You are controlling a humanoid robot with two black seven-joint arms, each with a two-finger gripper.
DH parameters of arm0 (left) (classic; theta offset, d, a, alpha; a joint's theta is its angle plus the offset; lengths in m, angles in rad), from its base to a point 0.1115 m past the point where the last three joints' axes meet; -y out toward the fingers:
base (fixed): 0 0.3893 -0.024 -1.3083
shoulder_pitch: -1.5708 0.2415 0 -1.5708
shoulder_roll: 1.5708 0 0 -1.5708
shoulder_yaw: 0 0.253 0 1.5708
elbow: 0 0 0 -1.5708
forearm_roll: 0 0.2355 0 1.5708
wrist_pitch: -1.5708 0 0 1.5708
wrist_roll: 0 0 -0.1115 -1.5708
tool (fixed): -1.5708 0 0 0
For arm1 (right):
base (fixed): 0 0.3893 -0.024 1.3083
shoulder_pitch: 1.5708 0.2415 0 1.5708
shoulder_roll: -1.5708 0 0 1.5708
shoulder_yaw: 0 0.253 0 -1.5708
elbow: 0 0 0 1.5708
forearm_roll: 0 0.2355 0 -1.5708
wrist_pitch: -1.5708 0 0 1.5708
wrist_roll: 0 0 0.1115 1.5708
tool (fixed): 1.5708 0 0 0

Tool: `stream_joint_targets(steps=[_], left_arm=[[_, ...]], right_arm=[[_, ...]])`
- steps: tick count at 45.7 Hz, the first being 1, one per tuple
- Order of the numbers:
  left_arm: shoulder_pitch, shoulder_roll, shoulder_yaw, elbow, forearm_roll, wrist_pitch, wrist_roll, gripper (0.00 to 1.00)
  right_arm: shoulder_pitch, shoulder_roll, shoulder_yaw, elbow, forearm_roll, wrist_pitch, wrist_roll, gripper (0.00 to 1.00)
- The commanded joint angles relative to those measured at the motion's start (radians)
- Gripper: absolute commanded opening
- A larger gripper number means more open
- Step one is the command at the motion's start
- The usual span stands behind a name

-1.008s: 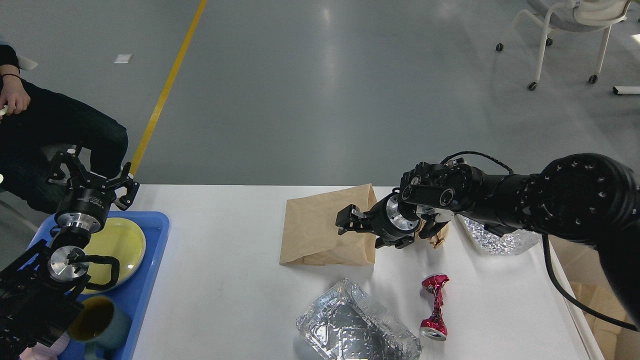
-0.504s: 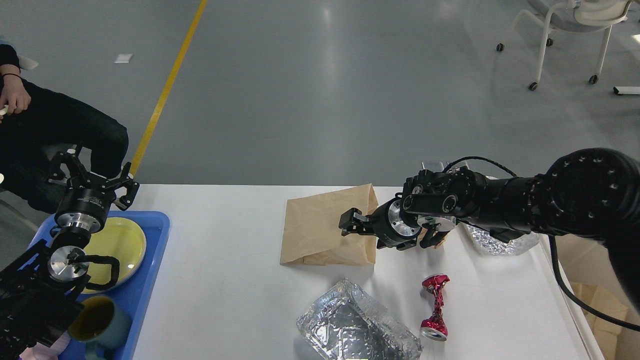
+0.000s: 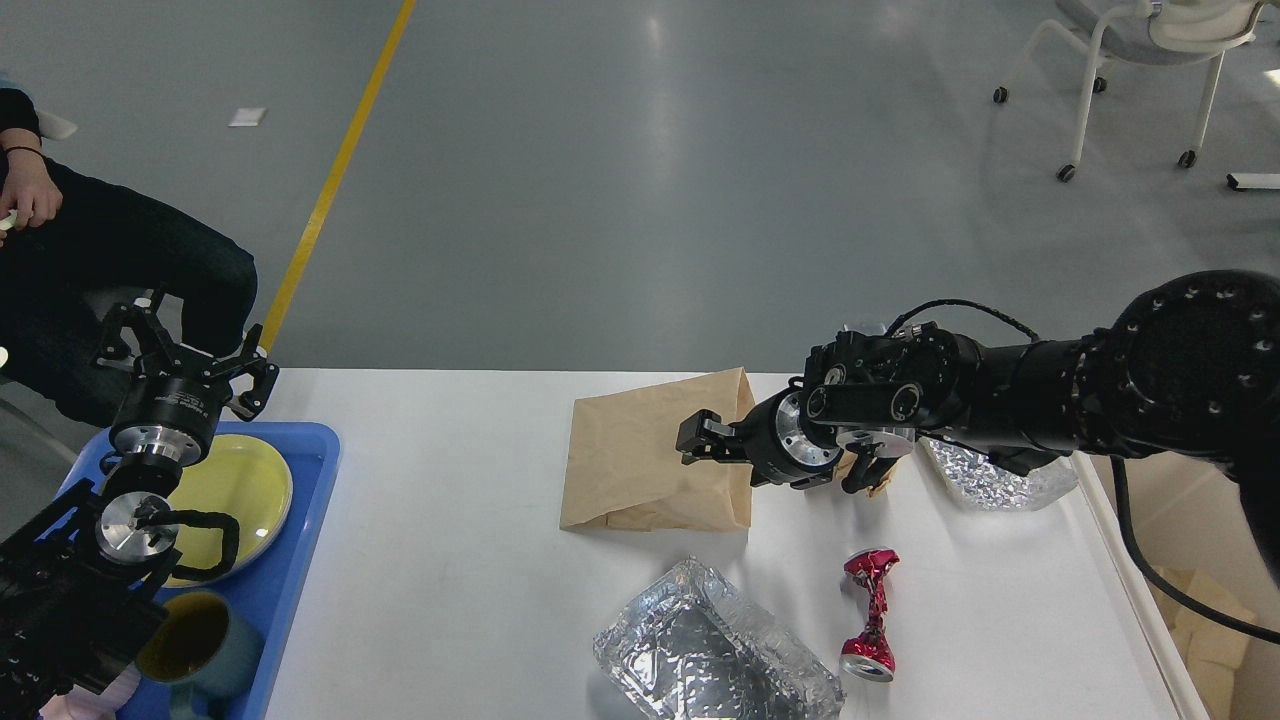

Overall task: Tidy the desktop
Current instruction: 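Grasp the top of the brown paper bag with the right gripper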

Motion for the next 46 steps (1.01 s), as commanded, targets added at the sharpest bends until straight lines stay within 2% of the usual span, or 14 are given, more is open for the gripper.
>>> stream_joint_targets(steps=[1, 8, 13, 17, 18, 21, 22, 38, 43, 46], left_arm=[[0.000, 0.000, 0.000, 0.000, 0.000, 0.000, 0.001, 0.97], [0.000, -0.001, 0.000, 0.000, 0.000, 0.000, 0.001, 0.97], [0.000, 0.000, 0.000, 0.000, 0.000, 0.000, -0.001, 0.97], [0.000, -0.001, 0.000, 0.000, 0.000, 0.000, -0.001, 0.97], [0.000, -0.001, 0.000, 0.000, 0.000, 0.000, -0.001, 0.97], [0.000, -0.001, 0.000, 0.000, 0.000, 0.000, -0.001, 0.97], [0.000, -0.001, 0.000, 0.000, 0.000, 0.000, 0.001, 0.97], [0.000, -0.001, 0.000, 0.000, 0.000, 0.000, 0.001, 0.97], [0.000, -0.001, 0.000, 0.000, 0.000, 0.000, 0.001, 0.97], [0.000, -0.001, 0.000, 0.000, 0.000, 0.000, 0.001, 0.97]], right_arm=[[-0.009, 0.014, 0.000, 0.000, 0.000, -0.027, 0.000, 0.84], [-0.009, 0.020, 0.000, 0.006, 0.000, -0.045, 0.000, 0.83], [-0.011, 0.020, -0.001, 0.011, 0.000, -0.056, 0.000, 0.79], [-0.009, 0.020, -0.001, 0.022, 0.000, -0.056, 0.000, 0.71], [-0.008, 0.020, -0.003, 0.025, 0.000, -0.056, -0.002, 0.68], [-0.008, 0.021, 0.000, 0.032, 0.006, -0.036, -0.005, 0.36], [-0.009, 0.021, 0.000, 0.035, 0.008, -0.031, -0.006, 0.30], [-0.011, 0.018, 0.000, 0.054, 0.005, -0.036, -0.008, 0.24], [-0.008, 0.015, -0.001, 0.074, 0.003, -0.038, -0.008, 0.16], [-0.006, 0.011, -0.003, 0.094, 0.001, -0.038, -0.006, 0.08]])
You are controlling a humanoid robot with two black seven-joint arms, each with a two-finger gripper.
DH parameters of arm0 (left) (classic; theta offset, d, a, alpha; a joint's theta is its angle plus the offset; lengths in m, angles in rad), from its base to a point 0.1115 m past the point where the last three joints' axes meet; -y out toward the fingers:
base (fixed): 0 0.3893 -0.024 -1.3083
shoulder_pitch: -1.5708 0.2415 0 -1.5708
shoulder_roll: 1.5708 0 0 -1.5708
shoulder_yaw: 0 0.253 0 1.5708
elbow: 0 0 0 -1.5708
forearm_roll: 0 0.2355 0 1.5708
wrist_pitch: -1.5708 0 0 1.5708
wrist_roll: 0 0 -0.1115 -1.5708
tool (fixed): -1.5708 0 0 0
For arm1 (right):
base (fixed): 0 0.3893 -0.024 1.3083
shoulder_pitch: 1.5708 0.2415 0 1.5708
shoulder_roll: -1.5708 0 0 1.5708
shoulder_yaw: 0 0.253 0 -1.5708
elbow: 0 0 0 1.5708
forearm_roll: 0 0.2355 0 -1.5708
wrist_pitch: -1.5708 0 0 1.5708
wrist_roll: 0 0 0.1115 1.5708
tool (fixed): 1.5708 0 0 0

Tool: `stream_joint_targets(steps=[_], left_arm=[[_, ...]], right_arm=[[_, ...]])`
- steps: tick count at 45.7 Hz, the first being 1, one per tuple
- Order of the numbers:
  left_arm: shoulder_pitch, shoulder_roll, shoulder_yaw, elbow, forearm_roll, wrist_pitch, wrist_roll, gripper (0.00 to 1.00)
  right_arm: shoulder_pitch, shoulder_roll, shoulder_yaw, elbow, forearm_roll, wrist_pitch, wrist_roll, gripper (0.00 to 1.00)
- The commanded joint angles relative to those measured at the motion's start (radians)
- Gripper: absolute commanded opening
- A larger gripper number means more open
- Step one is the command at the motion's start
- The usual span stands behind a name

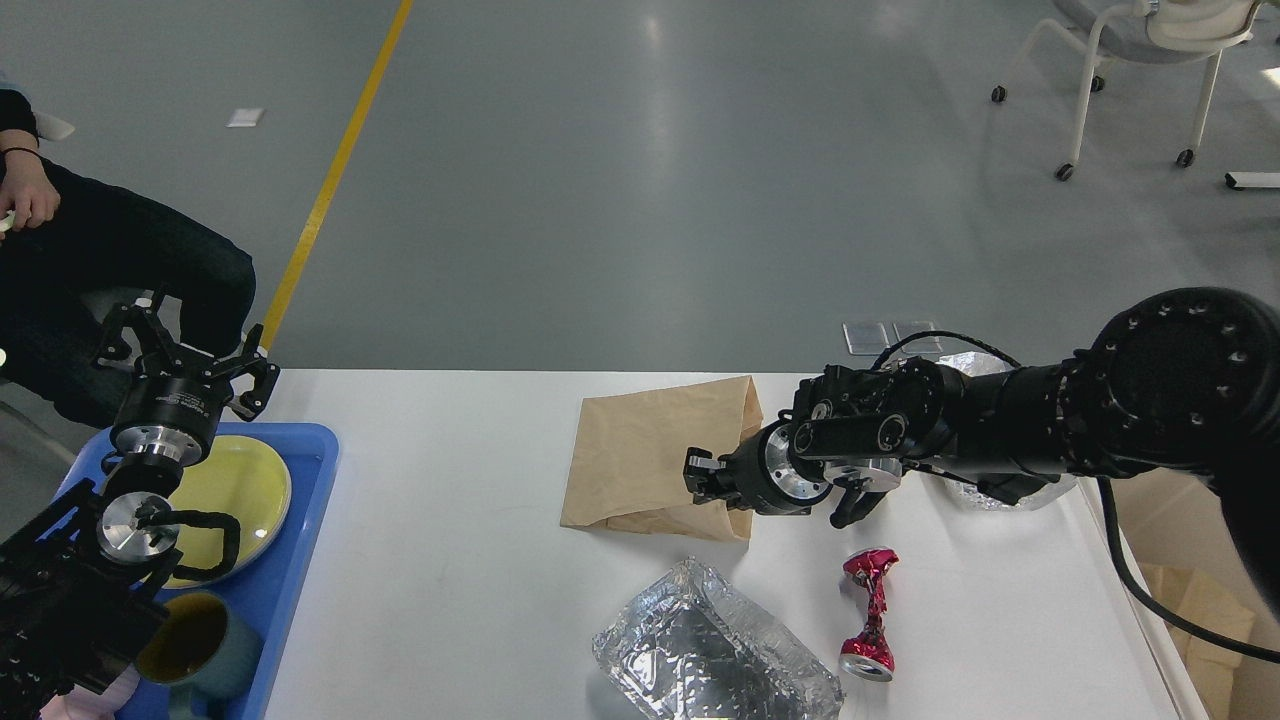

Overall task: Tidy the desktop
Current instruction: 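Grasp the top of the brown paper bag with the right gripper, then lift the brown paper bag and drop it into the white bin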

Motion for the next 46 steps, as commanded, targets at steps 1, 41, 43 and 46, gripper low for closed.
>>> stream_joint_targets(steps=[1, 41, 43, 46], left_arm=[[0.000, 0.000, 0.000, 0.000, 0.000, 0.000, 0.001, 0.97], [0.000, 0.002, 0.000, 0.000, 0.000, 0.000, 0.000, 0.97], [0.000, 0.002, 0.000, 0.000, 0.000, 0.000, 0.001, 0.97], [0.000, 0.000, 0.002, 0.000, 0.000, 0.000, 0.000, 0.97]], right_arm=[[0.008, -0.007, -0.003, 0.035, -0.002, 0.000, 0.001, 0.05], [0.484, -0.327, 0.109, 0.337, 0.004, 0.132, 0.003, 0.00], [0.517, -0.363, 0.117, 0.337, 0.005, 0.156, 0.003, 0.00], [0.569, -0.415, 0.125, 0.337, 0.007, 0.198, 0.003, 0.00]])
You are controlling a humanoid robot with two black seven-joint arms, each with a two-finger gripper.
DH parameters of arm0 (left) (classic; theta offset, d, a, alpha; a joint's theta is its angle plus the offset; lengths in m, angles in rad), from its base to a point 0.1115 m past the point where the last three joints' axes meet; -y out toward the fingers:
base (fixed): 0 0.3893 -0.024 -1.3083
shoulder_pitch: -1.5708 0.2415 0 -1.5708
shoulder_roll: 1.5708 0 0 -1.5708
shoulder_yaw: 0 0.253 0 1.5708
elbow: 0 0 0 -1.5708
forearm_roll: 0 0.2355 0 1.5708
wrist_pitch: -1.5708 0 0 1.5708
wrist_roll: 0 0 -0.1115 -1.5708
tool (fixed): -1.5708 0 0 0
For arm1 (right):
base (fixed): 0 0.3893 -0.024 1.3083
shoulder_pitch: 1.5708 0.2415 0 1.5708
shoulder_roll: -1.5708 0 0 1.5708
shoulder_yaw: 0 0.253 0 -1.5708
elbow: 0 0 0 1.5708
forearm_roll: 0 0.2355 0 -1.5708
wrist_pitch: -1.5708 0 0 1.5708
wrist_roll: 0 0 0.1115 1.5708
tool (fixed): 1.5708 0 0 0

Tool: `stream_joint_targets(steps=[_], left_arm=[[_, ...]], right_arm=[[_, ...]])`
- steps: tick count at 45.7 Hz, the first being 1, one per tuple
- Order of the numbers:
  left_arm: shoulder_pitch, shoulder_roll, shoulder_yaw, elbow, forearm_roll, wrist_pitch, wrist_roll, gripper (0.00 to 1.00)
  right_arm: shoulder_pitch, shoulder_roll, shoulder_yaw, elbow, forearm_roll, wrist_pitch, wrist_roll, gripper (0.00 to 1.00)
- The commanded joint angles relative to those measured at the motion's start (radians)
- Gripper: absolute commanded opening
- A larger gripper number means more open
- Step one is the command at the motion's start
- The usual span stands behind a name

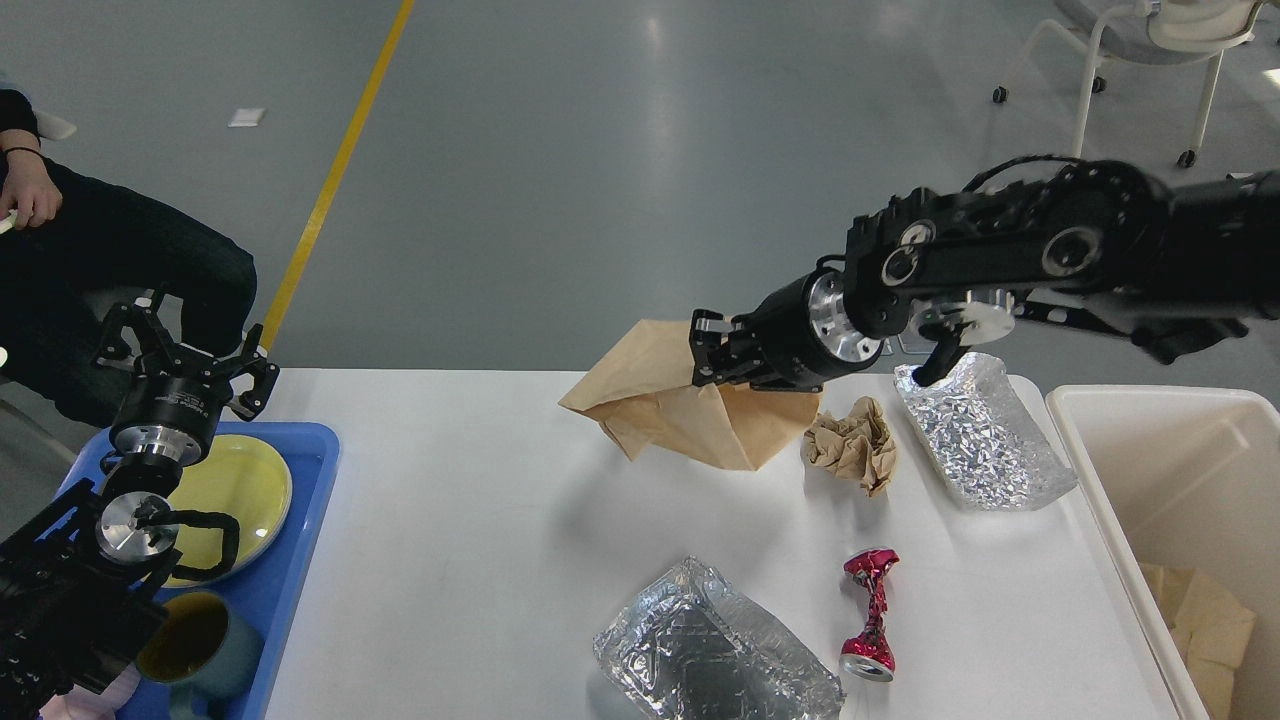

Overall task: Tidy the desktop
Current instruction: 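Lift the brown paper bag and drop it into the white bin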

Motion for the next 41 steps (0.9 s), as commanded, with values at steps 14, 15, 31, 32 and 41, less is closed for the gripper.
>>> stream_joint_targets(steps=[14, 15, 31, 32, 41], left_arm=[[0.000, -0.001, 0.001, 0.000, 0.000, 0.000, -0.001, 0.97], [0.000, 0.000, 0.000, 0.000, 0.000, 0.000, 0.000, 0.97], [0.000, -0.001, 0.000, 0.000, 0.000, 0.000, 0.000, 0.97], [0.000, 0.000, 0.000, 0.000, 0.000, 0.000, 0.000, 0.97], [0.000, -0.001, 0.000, 0.000, 0.000, 0.000, 0.000, 0.97]], right_arm=[[0.136, -0.207, -0.068, -0.047, 0.001, 0.125, -0.001, 0.00], [0.122, -0.216, -0.087, -0.065, 0.001, 0.121, -0.003, 0.00], [-0.295, -0.411, -0.221, -0.440, 0.009, 0.010, -0.001, 0.00], [-0.325, -0.423, -0.218, -0.456, 0.007, 0.007, -0.001, 0.00], [-0.585, -0.475, -0.194, -0.616, 0.012, -0.075, 0.000, 0.00]])
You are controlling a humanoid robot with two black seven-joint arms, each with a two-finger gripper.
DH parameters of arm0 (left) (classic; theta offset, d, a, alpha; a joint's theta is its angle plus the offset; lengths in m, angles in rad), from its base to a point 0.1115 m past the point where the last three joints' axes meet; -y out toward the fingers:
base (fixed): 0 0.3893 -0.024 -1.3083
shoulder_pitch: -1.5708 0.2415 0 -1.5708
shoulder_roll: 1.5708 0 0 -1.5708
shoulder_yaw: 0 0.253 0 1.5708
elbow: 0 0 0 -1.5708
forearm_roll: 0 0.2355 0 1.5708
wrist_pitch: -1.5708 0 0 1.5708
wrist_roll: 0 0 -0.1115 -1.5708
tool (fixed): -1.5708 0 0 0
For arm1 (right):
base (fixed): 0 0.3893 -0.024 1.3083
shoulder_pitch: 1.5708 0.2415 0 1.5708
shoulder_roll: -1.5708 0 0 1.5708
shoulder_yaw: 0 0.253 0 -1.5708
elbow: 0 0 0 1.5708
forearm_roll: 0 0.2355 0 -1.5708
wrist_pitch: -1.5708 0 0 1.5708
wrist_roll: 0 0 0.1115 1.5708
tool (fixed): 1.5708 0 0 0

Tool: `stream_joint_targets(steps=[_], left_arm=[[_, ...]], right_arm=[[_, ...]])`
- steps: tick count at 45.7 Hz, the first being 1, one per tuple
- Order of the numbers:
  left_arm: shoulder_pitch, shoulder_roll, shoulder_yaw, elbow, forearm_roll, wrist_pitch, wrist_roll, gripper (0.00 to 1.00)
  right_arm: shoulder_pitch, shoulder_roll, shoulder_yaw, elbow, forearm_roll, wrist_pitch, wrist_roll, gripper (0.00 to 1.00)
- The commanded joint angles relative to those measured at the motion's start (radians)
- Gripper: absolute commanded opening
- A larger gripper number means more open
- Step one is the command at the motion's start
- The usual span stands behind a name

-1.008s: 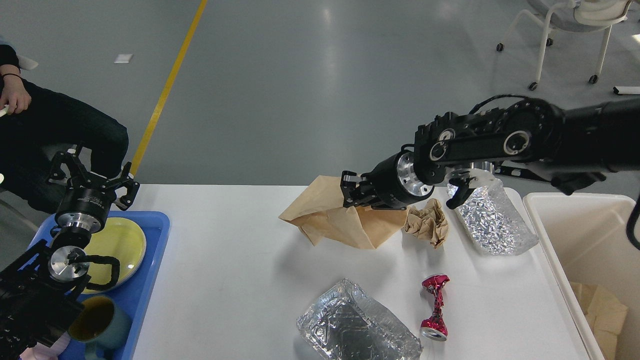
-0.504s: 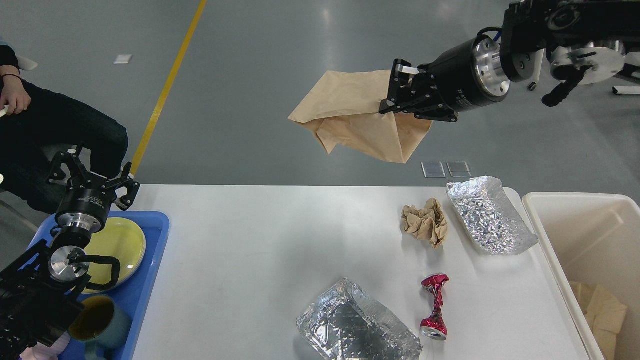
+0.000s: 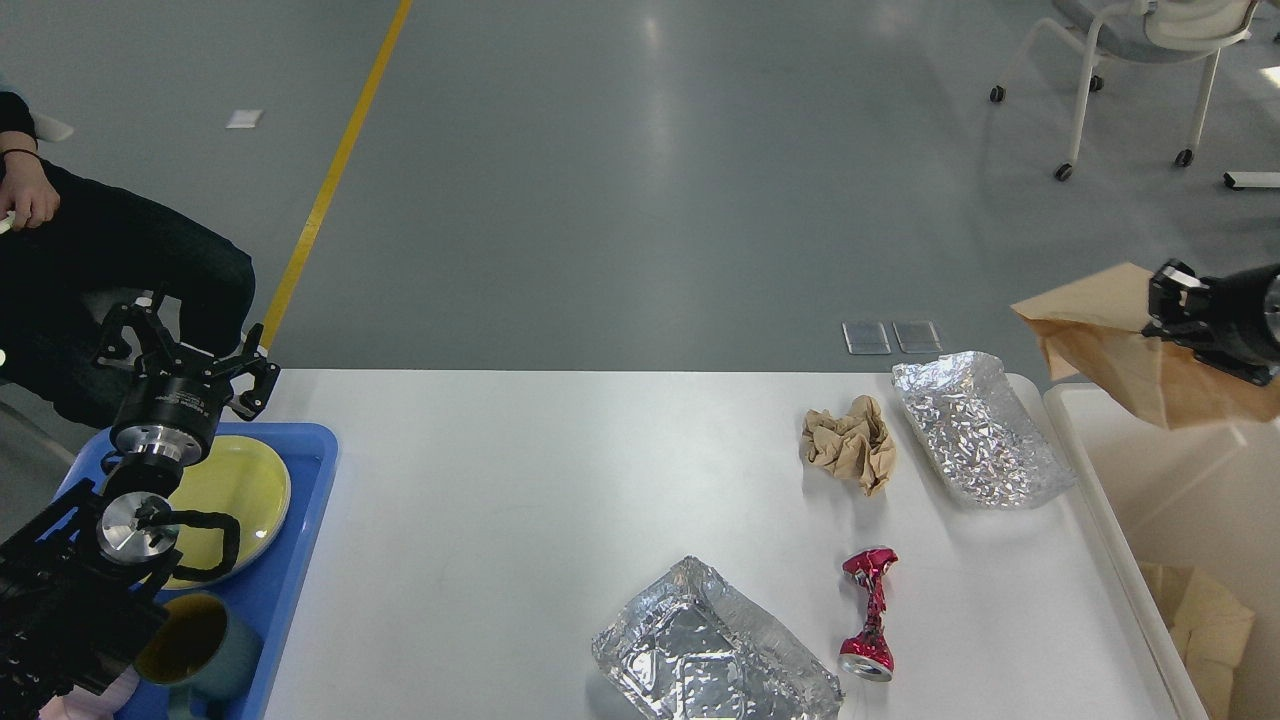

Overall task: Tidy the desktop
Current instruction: 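Lift the brown paper bag and drop it into the white bin, then move the right gripper back over the small crumpled foil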

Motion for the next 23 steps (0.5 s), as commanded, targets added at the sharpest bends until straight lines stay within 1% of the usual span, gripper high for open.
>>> stream_joint_targets(steps=[1, 4, 7, 12, 21, 23], left_arm=[[0.000, -0.001, 0.001, 0.000, 0.000, 0.000, 0.001, 0.97], [0.000, 0.000, -0.001, 0.000, 0.000, 0.000, -0.001, 0.97], [0.000, -0.001, 0.001, 0.000, 0.000, 0.000, 0.001, 0.97], [0.000, 0.000, -0.001, 0.000, 0.000, 0.000, -0.001, 0.97], [0.000, 0.000, -0.001, 0.000, 0.000, 0.000, -0.001, 0.97], [0.000, -0.001, 0.001, 0.000, 0.000, 0.000, 0.001, 0.97]], right_arm=[[-0.176, -0.020, 0.017, -0.099, 0.004, -0.081, 0.001, 0.00], [-0.251, -0.018, 0.043, -0.122, 0.004, -0.129, 0.001, 0.00], [-0.311, -0.018, 0.069, -0.125, 0.004, -0.150, 0.001, 0.00], [-0.389, -0.012, 0.091, -0.130, 0.004, -0.158, 0.001, 0.00], [-0.460, -0.003, 0.100, -0.128, 0.004, -0.161, 0.001, 0.00], [-0.471, 0.006, 0.100, -0.128, 0.004, -0.161, 0.001, 0.11]])
